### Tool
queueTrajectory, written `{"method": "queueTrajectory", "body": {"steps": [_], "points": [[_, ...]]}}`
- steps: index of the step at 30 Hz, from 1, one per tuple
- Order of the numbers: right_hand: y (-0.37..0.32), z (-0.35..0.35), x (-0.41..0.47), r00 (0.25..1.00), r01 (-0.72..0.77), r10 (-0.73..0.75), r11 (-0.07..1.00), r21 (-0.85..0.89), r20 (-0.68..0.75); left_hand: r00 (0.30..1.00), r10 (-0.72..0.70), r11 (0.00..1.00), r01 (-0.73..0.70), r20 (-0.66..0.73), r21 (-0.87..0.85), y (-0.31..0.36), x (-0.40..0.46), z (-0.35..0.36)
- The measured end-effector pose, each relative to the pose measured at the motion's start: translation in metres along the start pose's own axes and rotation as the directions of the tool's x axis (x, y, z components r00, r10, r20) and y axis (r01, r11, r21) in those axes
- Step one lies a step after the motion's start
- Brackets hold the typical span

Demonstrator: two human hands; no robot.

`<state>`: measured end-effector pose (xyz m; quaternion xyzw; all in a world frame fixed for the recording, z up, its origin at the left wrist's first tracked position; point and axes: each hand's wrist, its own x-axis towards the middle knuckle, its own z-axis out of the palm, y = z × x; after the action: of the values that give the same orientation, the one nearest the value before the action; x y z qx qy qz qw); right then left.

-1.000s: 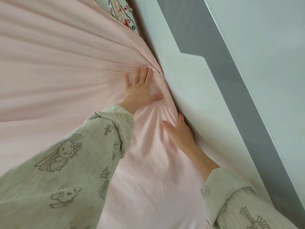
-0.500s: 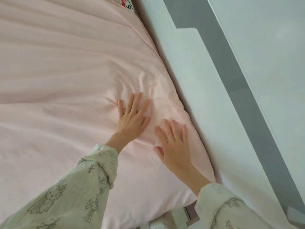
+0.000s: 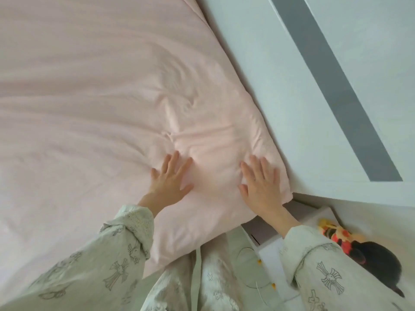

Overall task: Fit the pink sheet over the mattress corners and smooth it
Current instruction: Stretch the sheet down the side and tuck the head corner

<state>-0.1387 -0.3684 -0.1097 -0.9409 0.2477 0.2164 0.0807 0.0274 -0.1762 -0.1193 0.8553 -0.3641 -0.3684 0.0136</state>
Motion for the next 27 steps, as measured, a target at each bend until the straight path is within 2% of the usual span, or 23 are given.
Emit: {"method": "queueTrajectory", "body": {"steps": [5,8,11,14,18,21,23,25,27], "points": [[-0.017,0.034,-0.057,0.989,0.026,-0.042,0.993,0.112,0.141,0.994,0.033,0.990,-0.047,0.107,0.134,0.014,-0.065,0.056],[-0.015,0.044,-0.085,0.977,0.050,-0.074,0.992,0.120,0.200,1.000,0.005,0.990,-0.002,-0.023,0.144,0.029,-0.099,0.088],[-0.012,0.042,-0.094,0.986,0.121,-0.119,0.992,-0.014,0.117,0.996,-0.087,0.986,0.091,-0.037,0.140,0.042,-0.114,0.105],[-0.008,0.040,-0.086,0.989,0.151,-0.148,0.973,-0.175,0.026,0.982,-0.145,0.974,0.163,-0.120,0.158,0.046,-0.111,0.109],[-0.004,0.048,-0.071,0.978,0.179,-0.199,0.953,-0.243,-0.061,0.959,-0.132,0.954,0.192,-0.250,0.231,0.032,-0.103,0.116],[0.004,0.056,-0.060,0.969,0.195,-0.229,0.939,-0.283,-0.094,0.934,-0.118,0.967,0.185,-0.339,0.173,0.025,-0.108,0.126],[0.012,0.061,-0.055,0.963,0.176,-0.220,0.952,-0.251,-0.158,0.924,-0.158,0.979,0.193,-0.348,0.070,0.024,-0.111,0.135],[0.022,0.060,-0.059,0.971,0.137,-0.155,0.985,-0.106,-0.181,0.908,-0.207,0.978,0.202,-0.365,-0.053,0.026,-0.112,0.140],[0.036,0.062,-0.064,0.996,-0.008,0.017,0.995,0.097,-0.092,0.889,-0.249,0.968,0.225,-0.385,-0.108,0.028,-0.111,0.142]]}}
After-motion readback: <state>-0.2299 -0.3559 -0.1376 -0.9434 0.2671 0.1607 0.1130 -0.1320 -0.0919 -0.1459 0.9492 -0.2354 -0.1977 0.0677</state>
